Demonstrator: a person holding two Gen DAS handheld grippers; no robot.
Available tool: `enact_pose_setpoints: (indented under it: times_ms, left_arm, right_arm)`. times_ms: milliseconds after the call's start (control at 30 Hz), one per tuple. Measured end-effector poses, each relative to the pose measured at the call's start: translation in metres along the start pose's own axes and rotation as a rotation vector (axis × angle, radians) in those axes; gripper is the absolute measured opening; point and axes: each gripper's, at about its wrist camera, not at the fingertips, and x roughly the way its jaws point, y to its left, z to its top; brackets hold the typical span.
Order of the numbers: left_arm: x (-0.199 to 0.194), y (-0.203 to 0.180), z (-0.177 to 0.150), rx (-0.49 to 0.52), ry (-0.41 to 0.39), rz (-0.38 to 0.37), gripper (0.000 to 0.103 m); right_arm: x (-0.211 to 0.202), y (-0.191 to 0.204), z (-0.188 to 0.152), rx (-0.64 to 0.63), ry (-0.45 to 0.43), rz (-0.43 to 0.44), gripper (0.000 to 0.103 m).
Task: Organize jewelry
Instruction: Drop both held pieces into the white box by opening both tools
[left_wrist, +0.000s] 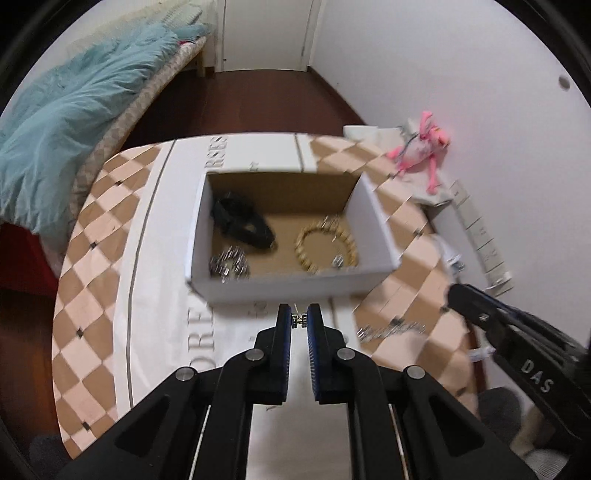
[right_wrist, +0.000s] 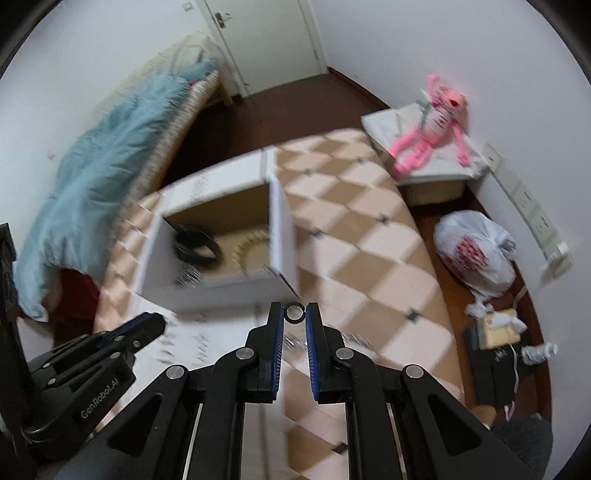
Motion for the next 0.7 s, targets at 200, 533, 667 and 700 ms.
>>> enact_pose_setpoints:
  times_ms: [200,533,667,700]
  left_arm:
    - [0.011,0.020,0.041,-0.022,0.030,-0.023,0.006]
    - [0.042,0.046,0.071,-0.067,0.120,0.070,0.011]
    - [0.037,0.049,0.075,-0.064,0.091,0.107,0.033]
    - [0.036,0.050,0.075,-0.061,0.086,0.116,0.050]
  right_arm:
    - [0.032,0.023,0.053,-0.050,0.065,0.068,0.012]
    - [0.109,0.038,0.085,-0.114,0.283,0.057,0.014]
    - [0.107,0.039,0.087,-0.131,0.267,0.042,0.041]
    - [0.105,0.039,0.088,-0.132,0.260,0.040,0.043]
